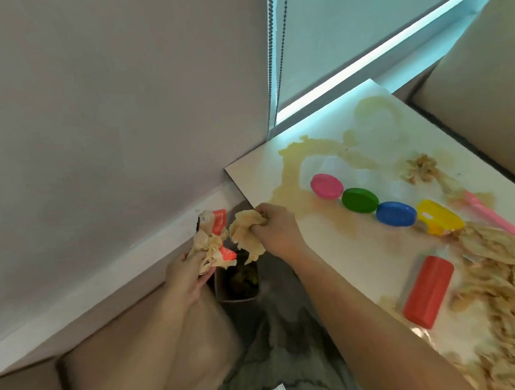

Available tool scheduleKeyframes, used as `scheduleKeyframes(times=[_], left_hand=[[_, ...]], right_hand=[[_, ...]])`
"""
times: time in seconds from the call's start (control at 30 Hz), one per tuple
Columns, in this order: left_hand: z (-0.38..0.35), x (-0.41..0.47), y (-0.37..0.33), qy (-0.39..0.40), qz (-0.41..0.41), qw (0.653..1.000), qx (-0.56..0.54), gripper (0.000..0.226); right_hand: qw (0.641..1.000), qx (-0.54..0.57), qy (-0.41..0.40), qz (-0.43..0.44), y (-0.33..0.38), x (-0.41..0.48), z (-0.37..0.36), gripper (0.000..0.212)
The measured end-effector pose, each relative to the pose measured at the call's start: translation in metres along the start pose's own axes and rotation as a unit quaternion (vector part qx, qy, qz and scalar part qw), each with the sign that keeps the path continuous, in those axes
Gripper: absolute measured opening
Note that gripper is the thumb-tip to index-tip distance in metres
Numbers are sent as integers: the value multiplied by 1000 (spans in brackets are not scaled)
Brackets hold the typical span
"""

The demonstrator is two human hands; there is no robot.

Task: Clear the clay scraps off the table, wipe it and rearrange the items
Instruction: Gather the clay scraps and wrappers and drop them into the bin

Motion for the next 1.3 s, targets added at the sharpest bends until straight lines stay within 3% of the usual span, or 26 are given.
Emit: scheduleKeyframes(times=[0.27,0.47,0.67,0.73,0.83,0.9,1.03,1.17,1.3], left_hand=[[2,89,63,-48,27,997,46,20],[-12,174,134,-80,19,989,119,21],[-36,266,211,-63,82,978,182,14],[-42,289,229,-58,94,972,208,16],[-48,315,250,-64,114,966,223,17],[-55,328,258,-68,117,964,229,17],[-66,342,263,-57,129,966,218,33],[-74,344,263,-34,121,973,193,55],[-76,340,256,-11,94,977,190,50]], right_hand=[[993,-8,85,-76,-78,26,-113,16],[982,15,86,-170,-171,45,-200,11],[944,53,77,-316,-272,62,-277,17],[935,60,91,-337,-299,63,-298,6],[926,49,170,-335,-324,63,-330,32],[917,49,192,-346,-333,65,-341,36],[909,53,164,-378,-353,71,-349,55],[905,70,136,-398,-361,76,-348,50],[907,61,120,-399,-365,77,-352,63]])
Point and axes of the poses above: each hand's wrist, its own x-axis towards the middle knuckle, its own z-axis out of the back of the hand, y = z × x, the point moved 4 cm from there along x, towards the middle knuckle, and after that the axes turned 11 degrees about -y, right-handed, at the moved point
